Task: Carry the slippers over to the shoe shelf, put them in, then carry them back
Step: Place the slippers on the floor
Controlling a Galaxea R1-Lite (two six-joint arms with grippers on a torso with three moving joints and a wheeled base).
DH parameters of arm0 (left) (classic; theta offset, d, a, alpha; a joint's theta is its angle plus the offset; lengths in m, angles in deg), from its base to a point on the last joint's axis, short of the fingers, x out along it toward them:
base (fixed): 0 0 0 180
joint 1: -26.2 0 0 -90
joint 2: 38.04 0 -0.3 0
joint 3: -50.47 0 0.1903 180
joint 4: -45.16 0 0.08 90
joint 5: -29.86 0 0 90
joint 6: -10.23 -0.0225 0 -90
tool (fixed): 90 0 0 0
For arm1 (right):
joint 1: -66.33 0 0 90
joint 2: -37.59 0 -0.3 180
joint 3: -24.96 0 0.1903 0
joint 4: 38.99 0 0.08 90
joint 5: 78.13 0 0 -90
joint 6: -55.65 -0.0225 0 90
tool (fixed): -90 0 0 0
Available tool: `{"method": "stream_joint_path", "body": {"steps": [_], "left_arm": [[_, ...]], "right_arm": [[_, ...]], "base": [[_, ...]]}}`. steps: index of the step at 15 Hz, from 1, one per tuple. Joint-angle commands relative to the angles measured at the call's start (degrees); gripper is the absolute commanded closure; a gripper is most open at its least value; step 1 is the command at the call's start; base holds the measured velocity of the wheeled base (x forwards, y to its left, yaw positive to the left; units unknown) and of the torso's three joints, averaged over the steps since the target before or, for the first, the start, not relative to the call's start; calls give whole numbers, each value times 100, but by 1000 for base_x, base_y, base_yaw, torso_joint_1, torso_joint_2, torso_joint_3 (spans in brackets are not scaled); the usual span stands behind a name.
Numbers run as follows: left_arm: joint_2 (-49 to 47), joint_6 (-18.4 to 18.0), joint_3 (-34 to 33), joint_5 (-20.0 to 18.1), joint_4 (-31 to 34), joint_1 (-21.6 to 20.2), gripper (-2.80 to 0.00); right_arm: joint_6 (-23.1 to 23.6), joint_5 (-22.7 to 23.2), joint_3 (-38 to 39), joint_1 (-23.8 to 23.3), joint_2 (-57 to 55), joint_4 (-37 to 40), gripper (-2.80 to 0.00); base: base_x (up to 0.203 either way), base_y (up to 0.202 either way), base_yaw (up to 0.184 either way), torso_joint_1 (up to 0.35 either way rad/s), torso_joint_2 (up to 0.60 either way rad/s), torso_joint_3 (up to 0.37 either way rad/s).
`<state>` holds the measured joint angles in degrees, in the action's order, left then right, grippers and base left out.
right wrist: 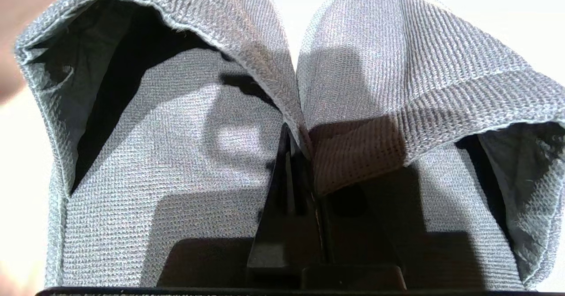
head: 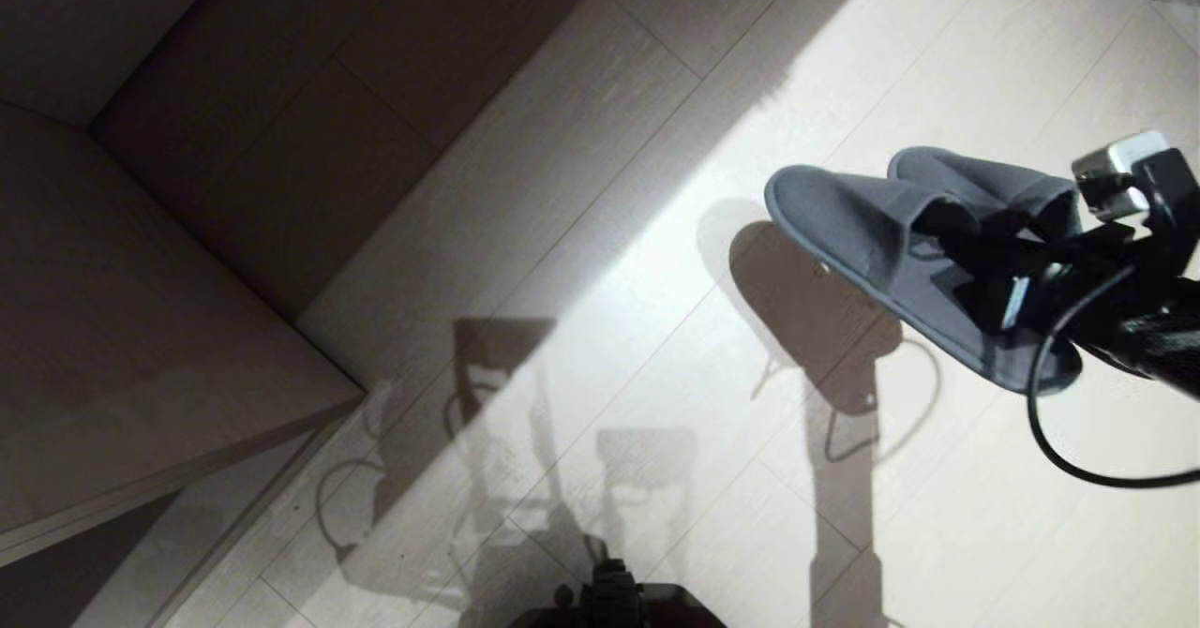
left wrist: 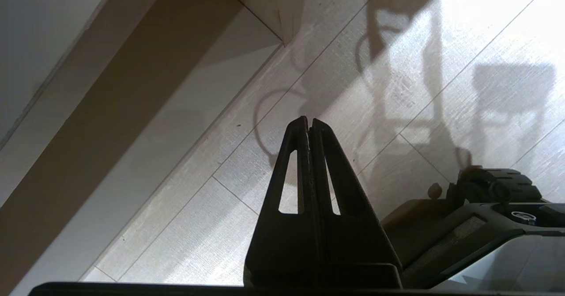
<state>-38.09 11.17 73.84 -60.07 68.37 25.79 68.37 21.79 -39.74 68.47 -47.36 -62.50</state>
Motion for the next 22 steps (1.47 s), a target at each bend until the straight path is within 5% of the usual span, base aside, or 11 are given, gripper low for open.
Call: {"method": "stream_joint_path", "body": {"steps": [1, 7, 14, 15, 22], "left_arm": [[-4, 3, 0, 1, -2, -2, 0], [-4, 12, 0, 1, -2, -2, 0], [-4, 12, 0, 1, -2, -2, 0], [-4, 12, 0, 1, -2, -2, 0], [-4, 12, 0, 1, -2, -2, 0]], "right_arm": [[-215, -352, -337, 183, -1174, -838, 0], [-1085, -2463, -1528, 1210, -3372, -3404, 0], [-1105, -2732, -2484, 1377, -4357, -3494, 0], [-1114, -2732, -2518, 1377, -4371, -3498, -280], [-1140, -2741, -2434, 1377, -4369, -3312, -280]], "base": [[0, 0, 0, 0, 0, 0], [0, 0, 0, 0, 0, 0], [0, 0, 0, 0, 0, 0], [0, 0, 0, 0, 0, 0], [0, 0, 0, 0, 0, 0]]}}
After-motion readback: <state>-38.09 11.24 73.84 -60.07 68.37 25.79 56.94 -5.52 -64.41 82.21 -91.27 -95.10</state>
